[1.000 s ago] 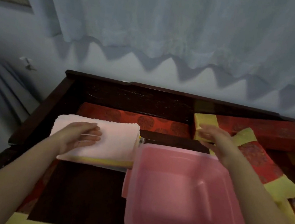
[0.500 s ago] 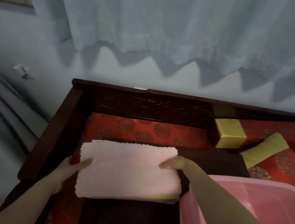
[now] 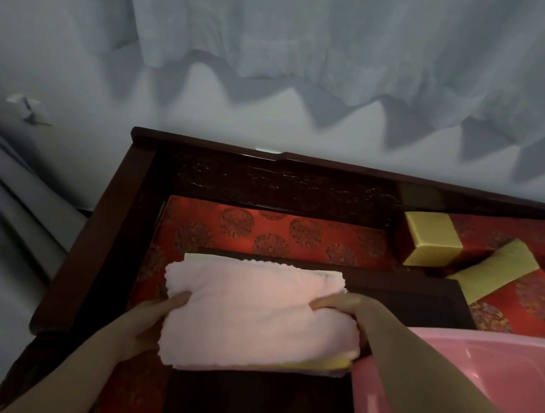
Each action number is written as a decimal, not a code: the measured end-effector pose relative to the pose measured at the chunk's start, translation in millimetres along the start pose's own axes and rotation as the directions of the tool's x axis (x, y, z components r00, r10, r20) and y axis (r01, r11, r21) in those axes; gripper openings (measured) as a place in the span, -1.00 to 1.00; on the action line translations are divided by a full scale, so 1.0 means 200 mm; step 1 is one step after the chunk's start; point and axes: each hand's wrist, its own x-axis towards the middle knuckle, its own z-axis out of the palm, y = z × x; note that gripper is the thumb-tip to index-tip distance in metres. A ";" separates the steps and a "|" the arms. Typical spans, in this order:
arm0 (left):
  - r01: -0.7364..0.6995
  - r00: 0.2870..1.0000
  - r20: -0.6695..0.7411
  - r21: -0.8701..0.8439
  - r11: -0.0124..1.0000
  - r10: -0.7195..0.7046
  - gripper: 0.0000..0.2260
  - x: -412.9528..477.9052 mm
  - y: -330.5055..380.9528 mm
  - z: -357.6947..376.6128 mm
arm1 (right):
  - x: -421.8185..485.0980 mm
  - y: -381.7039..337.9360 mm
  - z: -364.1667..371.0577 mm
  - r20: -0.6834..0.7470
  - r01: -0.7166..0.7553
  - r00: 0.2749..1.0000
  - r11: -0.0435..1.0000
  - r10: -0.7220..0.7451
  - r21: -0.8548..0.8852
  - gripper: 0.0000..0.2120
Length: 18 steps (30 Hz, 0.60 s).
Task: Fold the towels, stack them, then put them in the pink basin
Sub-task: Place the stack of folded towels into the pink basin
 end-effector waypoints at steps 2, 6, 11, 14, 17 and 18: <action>-0.013 1.000 -0.012 0.006 1.000 0.013 -0.57 0.01 -0.01 -0.01 | 0.02 0.00 0.01 0.016 -0.030 0.999 0.998 0.029 0.052 -0.37; 0.049 0.998 0.039 0.013 0.999 -0.050 -0.55 -0.02 -0.01 -0.03 | 0.02 0.02 0.00 0.022 -0.065 0.998 0.992 0.063 0.104 -0.38; 0.056 0.991 0.124 -0.109 0.992 -0.042 -0.23 0.00 -0.03 -0.05 | 0.00 0.04 0.04 0.061 -0.122 0.992 0.973 0.112 0.195 -0.48; 0.034 0.992 0.121 -0.132 0.991 -0.018 -0.22 0.00 -0.05 -0.04 | 0.00 0.04 0.07 0.035 -0.072 0.997 0.968 0.066 0.241 -0.71; -0.009 0.995 0.103 -0.116 0.993 0.021 -0.13 -0.02 -0.06 -0.03 | -0.04 0.03 0.07 0.080 -0.087 0.995 0.950 0.066 0.298 -0.72; -0.019 0.995 0.097 -0.110 0.994 0.030 -0.16 -0.03 -0.06 -0.02 | -0.06 0.01 0.07 0.064 -0.071 0.996 0.948 0.053 0.311 -0.72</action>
